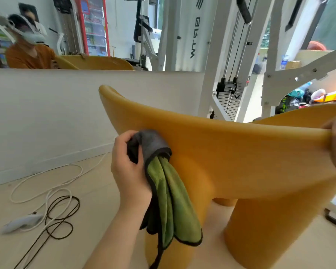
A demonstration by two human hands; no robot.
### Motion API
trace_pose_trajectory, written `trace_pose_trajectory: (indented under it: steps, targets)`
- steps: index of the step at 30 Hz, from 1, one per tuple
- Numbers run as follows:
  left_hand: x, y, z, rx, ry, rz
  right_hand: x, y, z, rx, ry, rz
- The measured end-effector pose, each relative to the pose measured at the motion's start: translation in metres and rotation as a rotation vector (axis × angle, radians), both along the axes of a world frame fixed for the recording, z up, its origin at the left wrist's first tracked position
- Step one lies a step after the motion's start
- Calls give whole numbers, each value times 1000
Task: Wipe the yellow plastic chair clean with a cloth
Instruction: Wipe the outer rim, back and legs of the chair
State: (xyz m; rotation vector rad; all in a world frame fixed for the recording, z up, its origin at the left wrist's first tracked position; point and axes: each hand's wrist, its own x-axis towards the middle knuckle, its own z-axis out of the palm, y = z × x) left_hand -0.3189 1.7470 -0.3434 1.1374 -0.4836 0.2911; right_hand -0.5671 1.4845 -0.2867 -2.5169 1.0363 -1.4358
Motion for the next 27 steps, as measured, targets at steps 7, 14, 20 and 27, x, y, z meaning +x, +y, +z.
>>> trace_pose_trajectory:
  steps: [7,14,20,27]
  targets:
    - [16,30,7,90,-30,226,87,147,41,-354,404,305]
    - [-9,-5,-15,206,-398,86,180,204,50,-487,560,338]
    - [86,-11,-17,16,-56,126,179,208,48,-518,609,239]
    - [37,-13,-12,-43,40,-54,227,225,67,-372,697,285]
